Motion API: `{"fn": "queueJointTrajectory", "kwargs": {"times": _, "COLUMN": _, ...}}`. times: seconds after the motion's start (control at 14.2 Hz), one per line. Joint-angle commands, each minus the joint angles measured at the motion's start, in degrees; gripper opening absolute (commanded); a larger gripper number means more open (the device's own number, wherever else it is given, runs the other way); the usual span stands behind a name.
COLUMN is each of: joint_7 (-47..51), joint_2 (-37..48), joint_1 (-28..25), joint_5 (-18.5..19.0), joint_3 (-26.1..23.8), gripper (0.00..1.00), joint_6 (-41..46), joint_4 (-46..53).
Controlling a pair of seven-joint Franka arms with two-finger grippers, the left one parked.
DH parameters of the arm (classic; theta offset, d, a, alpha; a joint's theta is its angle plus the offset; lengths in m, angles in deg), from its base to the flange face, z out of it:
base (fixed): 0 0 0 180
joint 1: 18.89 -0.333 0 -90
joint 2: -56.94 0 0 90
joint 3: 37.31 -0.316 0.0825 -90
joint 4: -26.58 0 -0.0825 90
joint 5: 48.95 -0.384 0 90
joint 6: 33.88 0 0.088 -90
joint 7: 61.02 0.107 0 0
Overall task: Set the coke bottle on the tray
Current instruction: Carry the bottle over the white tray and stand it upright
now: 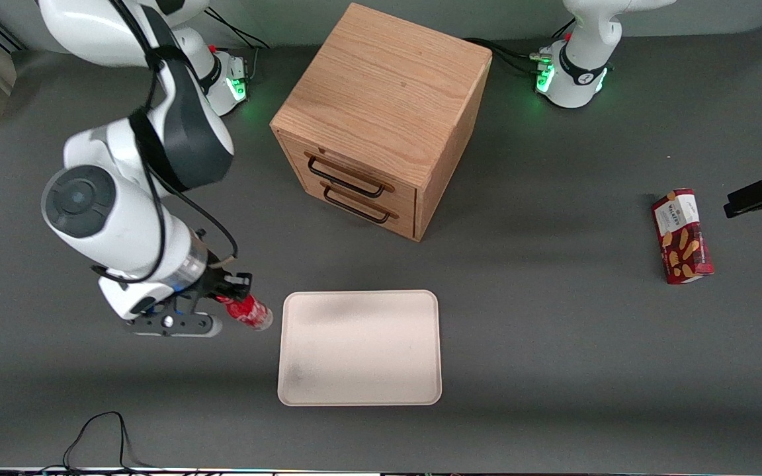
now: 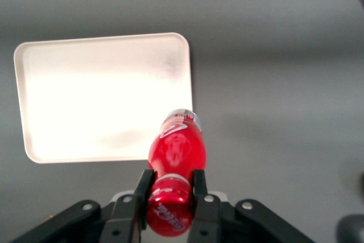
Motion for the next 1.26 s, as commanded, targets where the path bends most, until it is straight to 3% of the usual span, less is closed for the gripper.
{"fn": "queueJointTrajectory", "kwargs": {"times": 0.0, "joint_7": 5.8, "joint_2": -5.2, "joint_1": 0.0, "joint_5": -1.2, "joint_3": -1.7, "gripper": 0.0, "joint_6": -2.4, "joint_4": 5.5}}
{"fn": "queueJointTrajectory", "kwargs": {"times": 0.35, "joint_7": 5.9, "joint_2": -8.5, "joint_1": -0.2, "joint_5": -1.2, "joint_3": -2.5, "gripper": 0.0, "joint_6": -8.2, "joint_4": 4.1}}
{"fn": "queueJointTrajectory", "kwargs": {"times": 0.77, "joint_7": 5.2, "joint_2": -10.8, "joint_1": 0.0, "joint_5": -1.2, "joint_3": -2.5, "gripper": 0.0, "joint_6": -19.1, "joint_4": -5.1}}
{"fn": "queueJointTrajectory", "kwargs": {"times": 1.19, "joint_7": 1.9, "joint_2": -11.0, "joint_1": 0.3, "joint_5": -1.2, "joint_3": -2.5, "gripper": 0.0, "joint_6": -19.5, "joint_4": -5.9}}
